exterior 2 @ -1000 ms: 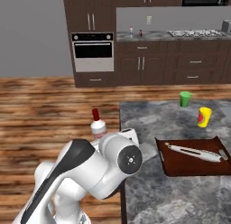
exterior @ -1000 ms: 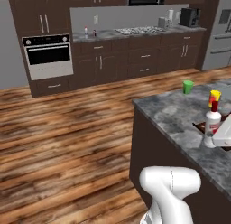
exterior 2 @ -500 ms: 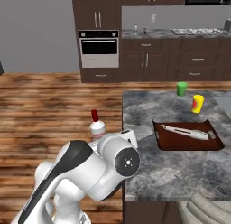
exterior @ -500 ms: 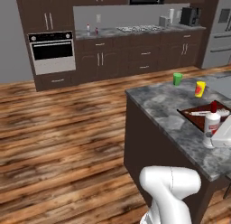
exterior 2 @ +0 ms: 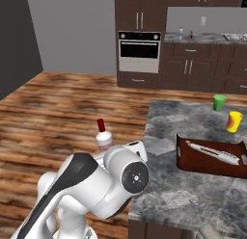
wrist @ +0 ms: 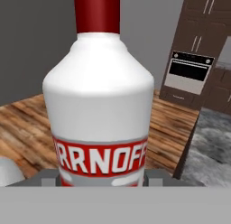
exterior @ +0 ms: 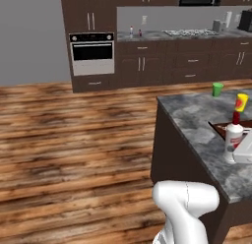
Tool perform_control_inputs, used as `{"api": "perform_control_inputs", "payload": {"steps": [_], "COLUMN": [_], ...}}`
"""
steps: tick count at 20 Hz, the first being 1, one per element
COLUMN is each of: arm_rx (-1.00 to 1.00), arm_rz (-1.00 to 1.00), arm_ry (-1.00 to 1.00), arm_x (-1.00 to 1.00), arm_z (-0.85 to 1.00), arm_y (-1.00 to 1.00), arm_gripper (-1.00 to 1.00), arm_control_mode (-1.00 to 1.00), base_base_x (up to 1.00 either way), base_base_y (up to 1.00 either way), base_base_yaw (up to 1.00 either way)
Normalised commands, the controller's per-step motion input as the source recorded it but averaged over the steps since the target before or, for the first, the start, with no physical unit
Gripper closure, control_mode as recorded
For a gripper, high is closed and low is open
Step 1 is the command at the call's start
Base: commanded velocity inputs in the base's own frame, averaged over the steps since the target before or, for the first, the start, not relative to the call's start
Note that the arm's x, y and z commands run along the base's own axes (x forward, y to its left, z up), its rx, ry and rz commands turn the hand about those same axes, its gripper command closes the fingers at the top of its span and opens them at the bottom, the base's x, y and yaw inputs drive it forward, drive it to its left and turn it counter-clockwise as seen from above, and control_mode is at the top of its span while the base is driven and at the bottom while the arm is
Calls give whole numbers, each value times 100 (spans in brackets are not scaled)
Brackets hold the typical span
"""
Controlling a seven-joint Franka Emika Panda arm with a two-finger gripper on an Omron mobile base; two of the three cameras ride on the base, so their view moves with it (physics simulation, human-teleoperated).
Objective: Place the drinks on the dining counter in a tight cluster.
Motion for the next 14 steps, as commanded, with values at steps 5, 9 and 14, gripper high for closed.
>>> {"api": "perform_control_inputs", "payload": {"steps": [5,9,14], "arm_rx": [0,0,0], "arm_rz": [0,0,0], "arm_ry": [0,0,0], "arm_x": [0,0,0], "arm_z": [0,0,0], "arm_y": [0,0,0], "arm_gripper": [100,100,100], "arm_control_mode": [100,100,100], "base_base_x": [-2,0,0], "base_base_y": [-6,0,-8], "base_base_yaw": [2,0,0]}}
